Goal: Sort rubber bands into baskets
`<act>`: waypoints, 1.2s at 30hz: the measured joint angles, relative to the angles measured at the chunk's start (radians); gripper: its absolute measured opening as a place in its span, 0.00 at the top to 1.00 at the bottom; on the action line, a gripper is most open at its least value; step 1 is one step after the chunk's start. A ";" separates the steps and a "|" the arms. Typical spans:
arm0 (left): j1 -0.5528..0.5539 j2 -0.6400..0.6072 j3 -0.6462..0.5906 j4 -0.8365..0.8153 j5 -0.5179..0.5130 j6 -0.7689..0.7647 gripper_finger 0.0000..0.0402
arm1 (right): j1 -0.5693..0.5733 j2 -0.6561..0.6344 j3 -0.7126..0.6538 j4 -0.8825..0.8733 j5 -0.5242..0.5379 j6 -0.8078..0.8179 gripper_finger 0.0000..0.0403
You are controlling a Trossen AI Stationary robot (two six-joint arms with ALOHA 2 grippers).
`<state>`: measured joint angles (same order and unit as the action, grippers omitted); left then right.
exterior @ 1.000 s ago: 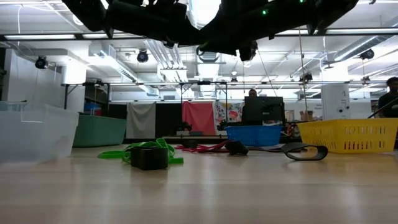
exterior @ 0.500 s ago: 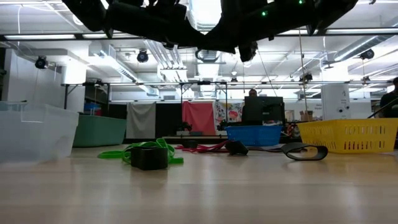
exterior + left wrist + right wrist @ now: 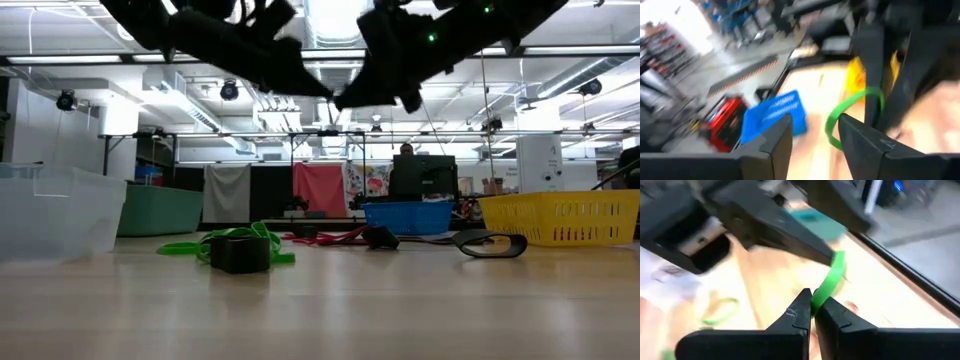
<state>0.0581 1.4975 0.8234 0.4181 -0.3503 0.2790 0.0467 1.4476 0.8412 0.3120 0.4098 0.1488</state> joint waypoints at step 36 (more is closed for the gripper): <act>0.002 0.004 -0.001 -0.314 0.039 -0.263 0.59 | -0.640 0.053 0.089 -0.435 -0.157 0.263 0.78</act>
<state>0.0597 1.5013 0.8223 0.1040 -0.3115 0.0158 -0.5930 1.5008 0.9302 -0.1226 0.2531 0.4122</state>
